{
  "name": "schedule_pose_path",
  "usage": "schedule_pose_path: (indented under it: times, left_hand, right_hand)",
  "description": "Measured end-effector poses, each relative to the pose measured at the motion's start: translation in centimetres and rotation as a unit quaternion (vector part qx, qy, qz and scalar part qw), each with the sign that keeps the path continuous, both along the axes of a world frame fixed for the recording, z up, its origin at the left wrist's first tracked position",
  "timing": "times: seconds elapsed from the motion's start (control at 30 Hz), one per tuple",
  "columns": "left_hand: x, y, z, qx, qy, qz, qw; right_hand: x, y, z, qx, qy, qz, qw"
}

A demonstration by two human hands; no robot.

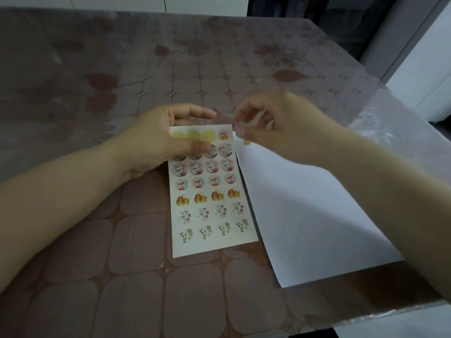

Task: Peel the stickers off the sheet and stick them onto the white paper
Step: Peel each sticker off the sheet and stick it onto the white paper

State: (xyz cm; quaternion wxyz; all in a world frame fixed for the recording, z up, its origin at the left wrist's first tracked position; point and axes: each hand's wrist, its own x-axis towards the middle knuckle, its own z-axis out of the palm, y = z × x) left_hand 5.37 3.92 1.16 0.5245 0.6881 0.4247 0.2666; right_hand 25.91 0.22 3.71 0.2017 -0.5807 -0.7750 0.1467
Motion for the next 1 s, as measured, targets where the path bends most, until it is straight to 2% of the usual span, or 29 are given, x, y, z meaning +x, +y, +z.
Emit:
schedule_pose_path:
  times: [0.07,0.2,0.33,0.47,0.83,1.0]
  left_hand:
    - [-0.1,-0.1,0.2,-0.001,-0.010,-0.005,1.000]
    - [-0.4,0.1,0.3,-0.009,-0.024,-0.021,0.999]
    - [-0.5,0.7,0.6,-0.077,-0.064,-0.033,0.994]
    - [-0.3,1.1,0.9,-0.117,-0.064,-0.028,0.991]
    - [0.8,0.2,0.0,-0.043,-0.096,0.019,0.994]
    - [0.8,0.1,0.2,-0.039,-0.087,0.025,0.995]
  right_hand:
    - [-1.0,0.1,-1.2,-0.002,0.038,-0.011,0.999]
    - [-1.8,-0.1,-3.1,-0.006,0.236,-0.059,0.970]
    - [-1.9,-0.2,-3.3,0.004,0.309,-0.056,0.949]
    - [-2.1,-0.5,-3.5,0.015,0.325,-0.044,0.944]
    - [-2.4,-0.4,-3.8,0.062,0.300,-0.048,0.951]
    - [-2.6,-0.5,-3.9,0.139,0.250,-0.036,0.958]
